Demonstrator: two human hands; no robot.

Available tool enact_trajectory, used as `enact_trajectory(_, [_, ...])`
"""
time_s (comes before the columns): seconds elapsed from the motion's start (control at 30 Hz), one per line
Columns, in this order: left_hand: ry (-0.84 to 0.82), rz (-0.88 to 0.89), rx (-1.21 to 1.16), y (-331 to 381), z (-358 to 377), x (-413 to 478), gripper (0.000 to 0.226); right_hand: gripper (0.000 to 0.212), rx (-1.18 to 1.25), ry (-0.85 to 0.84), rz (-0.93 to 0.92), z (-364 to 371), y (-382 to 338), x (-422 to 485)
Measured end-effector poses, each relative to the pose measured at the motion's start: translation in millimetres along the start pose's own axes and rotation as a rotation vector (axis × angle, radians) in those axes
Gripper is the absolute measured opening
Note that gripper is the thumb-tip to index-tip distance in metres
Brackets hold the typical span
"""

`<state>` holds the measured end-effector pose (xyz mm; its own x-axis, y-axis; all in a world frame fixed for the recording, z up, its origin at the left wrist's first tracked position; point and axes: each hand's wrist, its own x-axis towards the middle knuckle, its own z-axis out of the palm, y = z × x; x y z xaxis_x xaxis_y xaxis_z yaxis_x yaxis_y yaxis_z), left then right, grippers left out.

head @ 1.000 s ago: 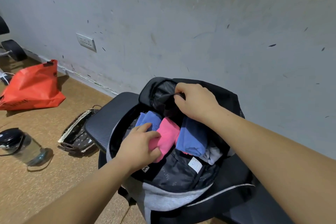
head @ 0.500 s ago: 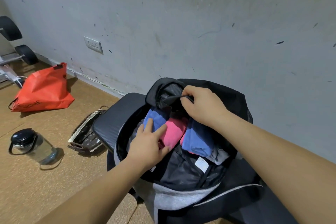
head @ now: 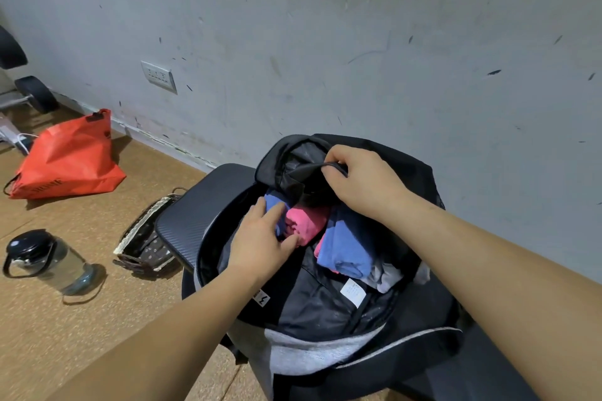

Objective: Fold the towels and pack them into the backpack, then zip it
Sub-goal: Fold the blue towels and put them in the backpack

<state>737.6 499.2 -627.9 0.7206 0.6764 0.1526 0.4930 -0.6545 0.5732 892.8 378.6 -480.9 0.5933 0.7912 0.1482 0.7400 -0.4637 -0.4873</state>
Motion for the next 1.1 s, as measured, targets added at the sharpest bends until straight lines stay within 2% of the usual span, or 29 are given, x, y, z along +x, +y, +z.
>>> enact_trajectory(0.13, [0.052,-0.216,-0.181,14,-1,-8,0.046,0.013,0.007,0.003,0.004,6,-5,-2])
enact_trajectory(0.3, [0.059,-0.302,-0.312,22,18,1,0.046,0.014,-0.013,0.001,0.012,8,-3,-8])
enact_trajectory(0.37, [0.042,-0.264,-0.320,23,14,-4,0.041,0.014,-0.049,0.002,0.011,4,1,-10])
enact_trajectory(0.43, [0.080,-0.135,-0.251,28,12,-23,0.031,0.013,-0.032,0.000,0.027,1,6,-9])
enact_trajectory(0.5, [0.103,0.079,-0.178,39,14,-44,0.051,0.012,0.011,-0.021,0.042,2,11,-9])
enact_trajectory(0.57, [0.004,0.240,-0.179,54,19,-54,0.054,0.019,0.030,-0.070,0.030,3,15,-13])
enact_trajectory(0.6, [-0.066,0.251,-0.176,60,22,-56,0.051,0.028,0.017,-0.097,0.012,1,17,-17])
enact_trajectory(0.7, [-0.190,0.136,-0.192,72,30,-61,0.055,0.060,-0.193,-0.164,-0.087,-14,29,-40])
enact_trajectory(0.77, [-0.217,0.126,-0.188,75,37,-67,0.065,0.074,-0.343,-0.191,-0.146,-29,43,-57])
enact_trajectory(0.83, [-0.203,0.144,-0.135,75,44,-68,0.061,0.078,-0.436,-0.223,-0.113,-40,55,-72])
enact_trajectory(0.9, [-0.150,0.151,-0.138,76,47,-61,0.051,0.070,-0.482,-0.238,-0.086,-41,63,-79])
enact_trajectory(0.97, [-0.104,0.125,-0.203,81,48,-57,0.048,0.045,-0.439,-0.206,-0.077,-37,67,-78])
enact_trajectory(1.03, [-0.072,0.081,-0.298,85,50,-51,0.048,0.023,-0.260,-0.118,-0.003,-35,67,-72])
enact_trajectory(1.1, [-0.055,0.059,-0.346,90,52,-38,0.040,0.015,-0.092,-0.052,0.074,-36,65,-67])
